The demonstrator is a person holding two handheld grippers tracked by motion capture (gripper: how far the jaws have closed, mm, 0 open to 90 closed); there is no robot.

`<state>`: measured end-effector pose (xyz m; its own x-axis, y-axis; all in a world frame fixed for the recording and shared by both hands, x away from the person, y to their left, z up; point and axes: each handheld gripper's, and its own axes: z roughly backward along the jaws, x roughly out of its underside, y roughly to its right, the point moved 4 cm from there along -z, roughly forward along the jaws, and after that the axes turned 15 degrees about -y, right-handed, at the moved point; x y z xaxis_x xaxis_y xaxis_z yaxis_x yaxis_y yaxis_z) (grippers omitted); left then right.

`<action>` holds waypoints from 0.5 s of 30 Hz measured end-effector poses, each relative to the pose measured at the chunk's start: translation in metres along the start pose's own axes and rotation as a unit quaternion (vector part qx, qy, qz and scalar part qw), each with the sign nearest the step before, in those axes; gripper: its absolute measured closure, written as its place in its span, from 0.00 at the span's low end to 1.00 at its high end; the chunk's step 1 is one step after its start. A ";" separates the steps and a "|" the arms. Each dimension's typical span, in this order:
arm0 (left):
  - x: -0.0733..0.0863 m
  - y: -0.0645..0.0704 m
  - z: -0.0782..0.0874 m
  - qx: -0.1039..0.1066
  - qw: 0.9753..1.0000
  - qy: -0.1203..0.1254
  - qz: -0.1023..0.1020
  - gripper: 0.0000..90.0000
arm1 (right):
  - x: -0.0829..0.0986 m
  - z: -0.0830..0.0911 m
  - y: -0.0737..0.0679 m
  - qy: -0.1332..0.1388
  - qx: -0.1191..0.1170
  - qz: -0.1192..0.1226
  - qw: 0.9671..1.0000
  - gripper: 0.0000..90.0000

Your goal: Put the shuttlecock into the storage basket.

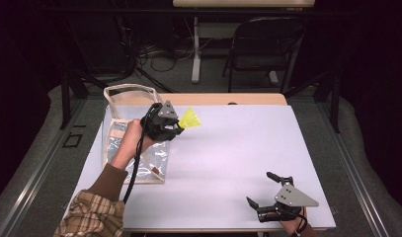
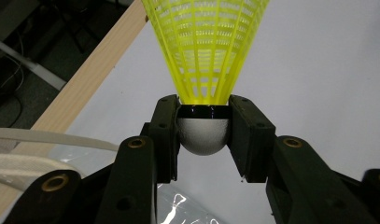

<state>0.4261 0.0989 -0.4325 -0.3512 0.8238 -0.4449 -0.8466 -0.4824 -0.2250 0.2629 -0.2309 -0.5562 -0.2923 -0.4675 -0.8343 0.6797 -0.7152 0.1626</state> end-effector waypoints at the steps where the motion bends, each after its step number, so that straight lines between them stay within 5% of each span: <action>1: 0.000 -0.001 0.001 0.000 1.000 0.001 0.002 0.72 | 0.000 0.000 0.000 0.000 0.000 0.000 1.000 0.00; 15: 0.000 -0.011 0.012 -0.013 1.000 0.009 0.012 0.72 | 0.000 0.000 0.000 -0.001 0.000 -0.001 1.000 0.00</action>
<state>0.4310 0.1082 -0.4200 -0.3646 0.8061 -0.4661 -0.8271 -0.5103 -0.2355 0.2630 -0.2308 -0.5564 -0.2939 -0.4670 -0.8340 0.6791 -0.7160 0.1617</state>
